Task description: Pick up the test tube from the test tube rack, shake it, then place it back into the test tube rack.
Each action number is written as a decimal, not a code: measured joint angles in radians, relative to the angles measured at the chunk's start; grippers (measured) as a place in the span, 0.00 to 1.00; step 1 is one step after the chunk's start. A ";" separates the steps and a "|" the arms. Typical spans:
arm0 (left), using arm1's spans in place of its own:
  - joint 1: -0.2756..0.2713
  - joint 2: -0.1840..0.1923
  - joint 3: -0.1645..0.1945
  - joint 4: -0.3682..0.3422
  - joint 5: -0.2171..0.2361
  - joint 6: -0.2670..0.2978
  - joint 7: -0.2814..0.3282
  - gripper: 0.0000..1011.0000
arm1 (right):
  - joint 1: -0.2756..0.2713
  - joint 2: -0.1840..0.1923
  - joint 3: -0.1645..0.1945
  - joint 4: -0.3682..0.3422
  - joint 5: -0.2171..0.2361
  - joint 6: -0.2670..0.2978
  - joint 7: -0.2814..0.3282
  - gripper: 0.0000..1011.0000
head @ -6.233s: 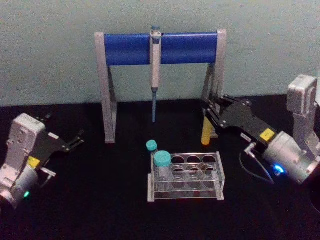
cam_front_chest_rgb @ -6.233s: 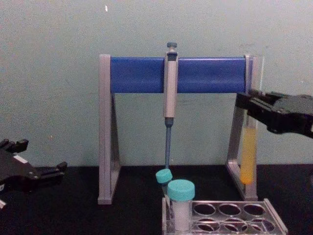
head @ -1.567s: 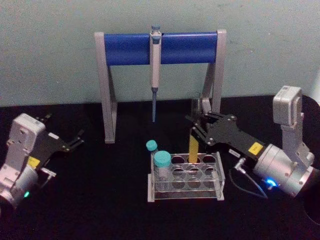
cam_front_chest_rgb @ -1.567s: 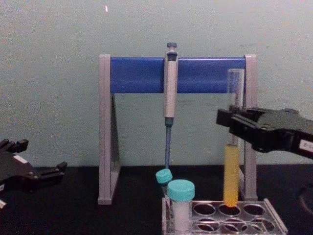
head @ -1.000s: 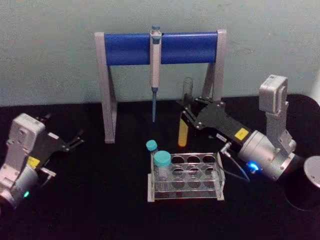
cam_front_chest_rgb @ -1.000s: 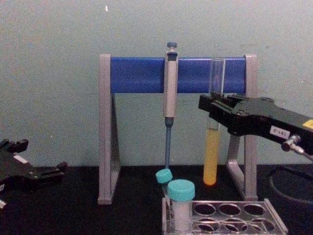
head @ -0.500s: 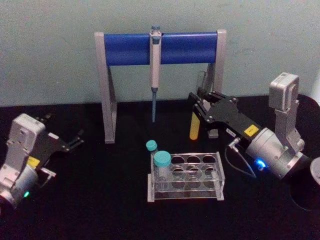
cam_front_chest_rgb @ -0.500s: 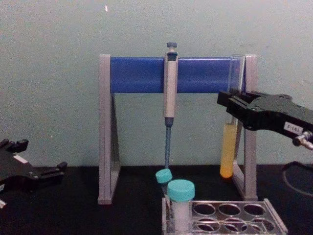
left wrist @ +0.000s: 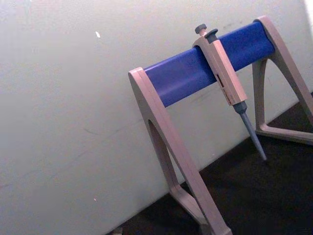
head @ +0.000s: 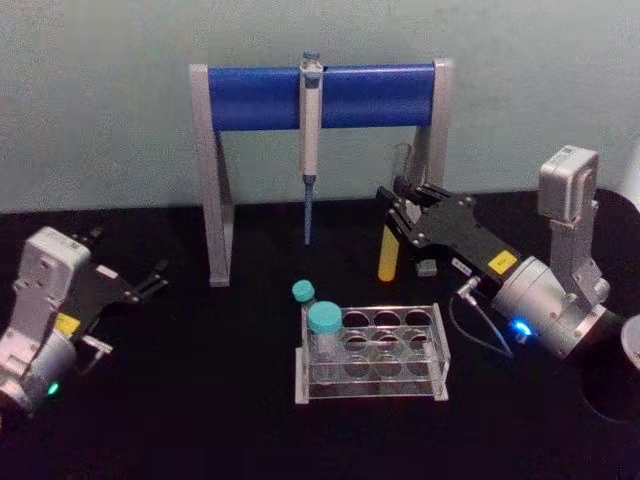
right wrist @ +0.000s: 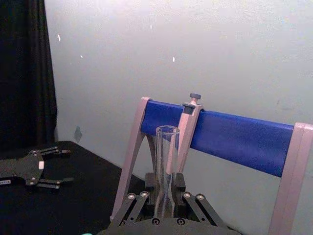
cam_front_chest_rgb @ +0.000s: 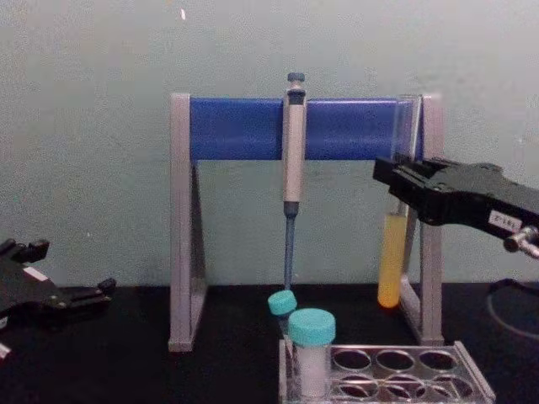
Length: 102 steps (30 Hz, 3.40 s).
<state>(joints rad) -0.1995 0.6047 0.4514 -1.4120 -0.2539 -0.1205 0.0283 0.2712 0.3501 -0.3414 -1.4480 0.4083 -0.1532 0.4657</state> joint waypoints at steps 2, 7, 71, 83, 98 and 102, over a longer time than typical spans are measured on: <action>0.000 0.000 0.000 0.000 0.000 0.000 0.000 1.00 | 0.000 -0.001 0.000 0.000 0.000 0.001 0.000 0.23; 0.000 0.000 0.000 0.000 0.000 0.000 0.000 1.00 | -0.001 -0.002 0.001 -0.001 0.001 0.002 0.002 0.23; 0.000 0.000 0.000 0.000 0.000 0.000 0.000 1.00 | -0.078 0.065 -0.004 -0.086 0.054 0.019 0.044 0.23; 0.000 0.000 0.000 0.000 0.000 0.000 0.000 1.00 | -0.084 0.069 -0.013 -0.075 0.045 0.024 0.037 0.23; 0.000 0.000 0.000 0.000 0.000 0.000 0.000 1.00 | -0.079 0.057 -0.014 -0.042 0.037 0.023 0.028 0.23; 0.000 0.000 0.000 0.000 0.000 0.000 0.000 1.00 | -0.076 0.052 -0.014 -0.028 0.038 0.023 0.029 0.23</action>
<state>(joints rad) -0.1995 0.6047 0.4514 -1.4120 -0.2539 -0.1205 0.0283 0.1948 0.4018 -0.3552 -1.4756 0.4461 -0.1305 0.4945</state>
